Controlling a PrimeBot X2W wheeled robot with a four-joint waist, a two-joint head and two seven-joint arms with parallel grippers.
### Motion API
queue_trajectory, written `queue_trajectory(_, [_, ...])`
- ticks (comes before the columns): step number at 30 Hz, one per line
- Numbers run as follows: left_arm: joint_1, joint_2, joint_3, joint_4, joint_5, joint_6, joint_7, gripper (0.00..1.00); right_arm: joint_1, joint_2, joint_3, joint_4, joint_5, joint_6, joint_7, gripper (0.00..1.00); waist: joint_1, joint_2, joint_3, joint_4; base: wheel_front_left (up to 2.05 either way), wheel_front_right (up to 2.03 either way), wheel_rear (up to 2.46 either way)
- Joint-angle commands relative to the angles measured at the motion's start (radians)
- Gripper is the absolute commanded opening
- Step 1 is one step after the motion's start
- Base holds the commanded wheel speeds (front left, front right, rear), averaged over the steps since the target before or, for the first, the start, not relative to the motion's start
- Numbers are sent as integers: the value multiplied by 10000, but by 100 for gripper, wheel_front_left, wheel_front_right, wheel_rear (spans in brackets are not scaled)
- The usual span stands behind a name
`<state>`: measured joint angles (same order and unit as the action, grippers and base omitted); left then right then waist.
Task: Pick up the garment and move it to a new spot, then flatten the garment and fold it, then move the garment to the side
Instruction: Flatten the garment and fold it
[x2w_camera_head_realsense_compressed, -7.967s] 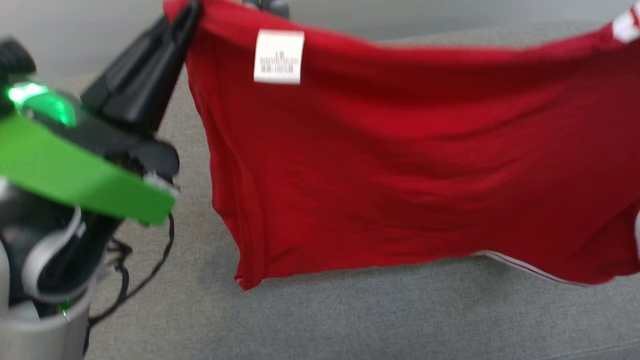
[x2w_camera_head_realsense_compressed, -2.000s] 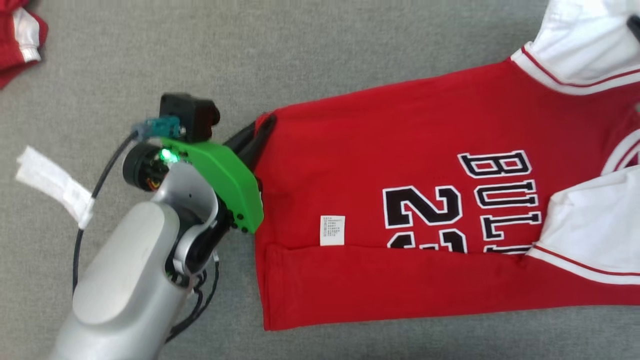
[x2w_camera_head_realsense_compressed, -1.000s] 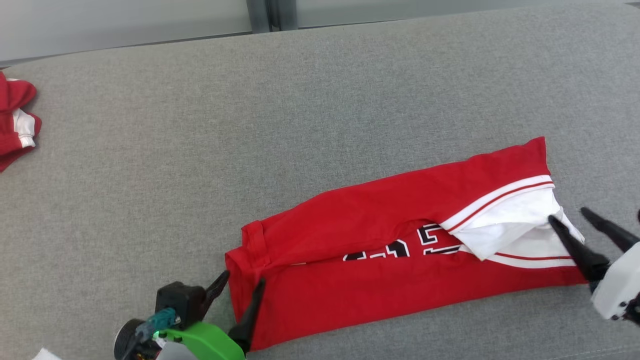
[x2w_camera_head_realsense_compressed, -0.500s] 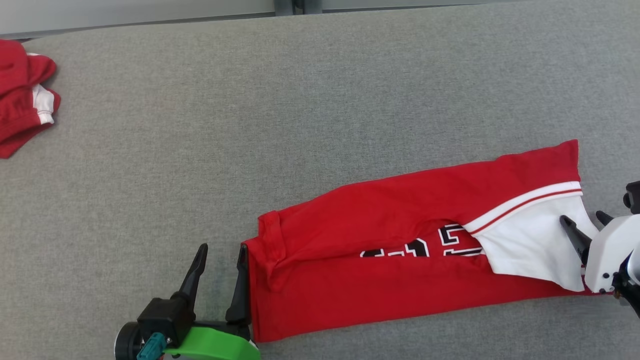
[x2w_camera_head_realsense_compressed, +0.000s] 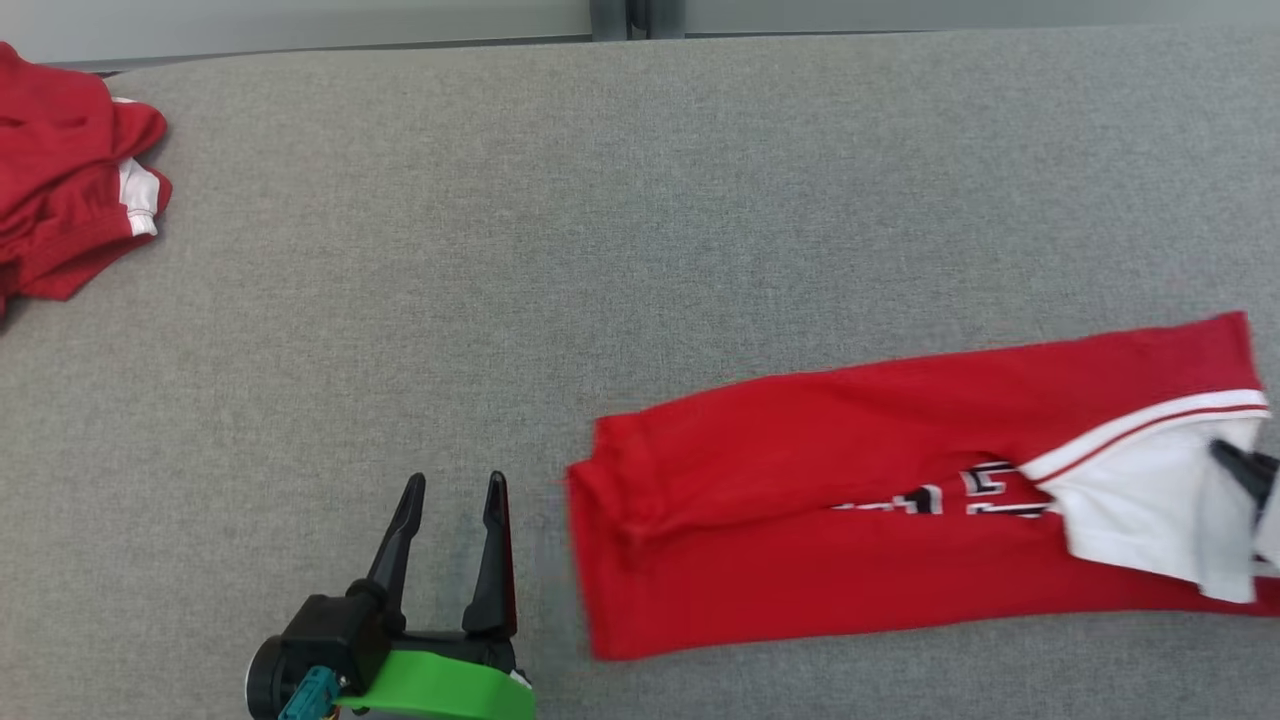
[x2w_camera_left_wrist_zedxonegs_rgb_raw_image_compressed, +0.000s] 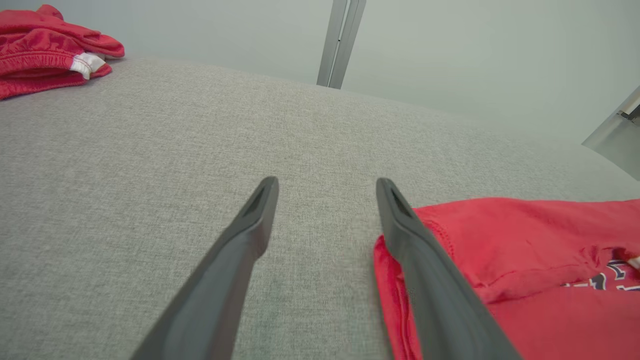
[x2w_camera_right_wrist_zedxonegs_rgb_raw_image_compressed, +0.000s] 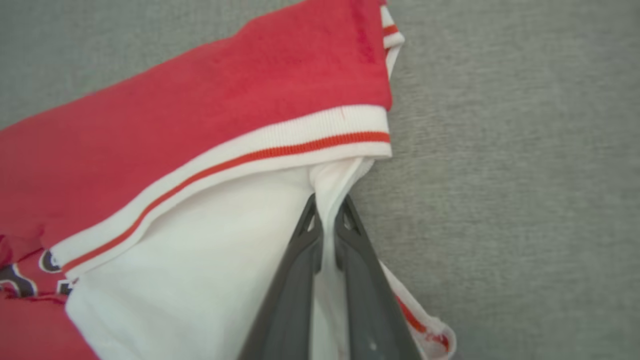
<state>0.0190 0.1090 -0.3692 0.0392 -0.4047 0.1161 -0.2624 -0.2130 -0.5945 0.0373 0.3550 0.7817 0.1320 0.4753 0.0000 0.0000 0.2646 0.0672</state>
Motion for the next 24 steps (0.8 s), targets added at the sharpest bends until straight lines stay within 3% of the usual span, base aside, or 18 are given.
queue_trajectory(1, [176,-87,77,62,147,-122,-30,100,159,-493,-377,244,16,-24,62,0,0,0,-103,1,0,0,0])
queue_trajectory(4, [240,-240,248,145,234,-352,-30,100,454,-1602,-1236,837,-389,-21,327,0,0,0,-199,3,0,0,0])
queue_trajectory(8, [352,-386,450,217,357,-558,-29,100,673,-2539,-2377,1141,-470,-13,633,0,0,0,-275,-35,0,0,0])
queue_trajectory(11, [426,-478,594,227,384,-653,-31,100,831,-2968,-2500,350,-260,-14,840,0,0,0,-328,-157,0,0,0])
queue_trajectory(14, [407,-513,686,268,408,-712,-30,100,1019,-3058,-1978,-972,-129,-13,884,0,0,0,-371,-283,0,0,0])
queue_trajectory(19, [490,-572,786,479,233,-562,-32,100,1154,-1916,-237,-3433,272,-13,975,0,0,0,-537,-569,0,0,0])
queue_trajectory(24, [518,-580,575,587,1,-419,-32,100,1047,495,1179,-4231,-146,-13,732,0,0,0,-706,-738,0,0,0])
